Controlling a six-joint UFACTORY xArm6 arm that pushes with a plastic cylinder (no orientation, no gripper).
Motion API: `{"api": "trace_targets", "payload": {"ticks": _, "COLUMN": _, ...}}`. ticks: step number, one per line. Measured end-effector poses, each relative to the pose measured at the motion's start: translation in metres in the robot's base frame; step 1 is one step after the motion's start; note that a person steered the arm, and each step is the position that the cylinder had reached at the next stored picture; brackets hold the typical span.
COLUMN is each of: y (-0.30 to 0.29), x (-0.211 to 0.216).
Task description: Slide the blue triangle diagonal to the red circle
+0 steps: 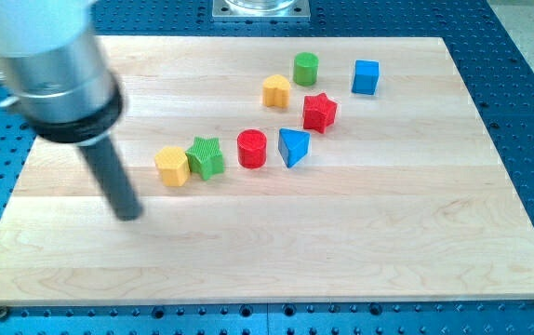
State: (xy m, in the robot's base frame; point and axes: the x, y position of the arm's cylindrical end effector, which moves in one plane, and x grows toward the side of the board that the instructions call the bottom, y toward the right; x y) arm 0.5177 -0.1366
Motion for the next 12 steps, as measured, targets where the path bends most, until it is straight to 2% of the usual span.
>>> {"api": "trace_targets", "payload": {"ticks": 1, "y": 0.014, "x": -0.035}}
{"api": "trace_targets", "payload": {"ticks": 2, "y": 0.014, "x": -0.049}}
{"api": "trace_targets", "payload": {"ticks": 3, "y": -0.004, "x": -0.018}}
{"api": "trace_targets", "payload": {"ticks": 4, "y": 0.044, "x": 0.018}}
{"api": "trace_targets", "payload": {"ticks": 5, "y": 0.115, "x": 0.018}}
{"api": "trace_targets", "payload": {"ticks": 8, "y": 0.145, "x": 0.019}}
{"api": "trace_targets", "payload": {"ticks": 9, "y": 0.231, "x": 0.012}}
{"api": "trace_targets", "payload": {"ticks": 10, "y": 0.315, "x": -0.050}}
{"api": "trace_targets", "payload": {"ticks": 11, "y": 0.361, "x": -0.126}}
{"api": "trace_targets", "payload": {"ticks": 12, "y": 0.340, "x": -0.156}}
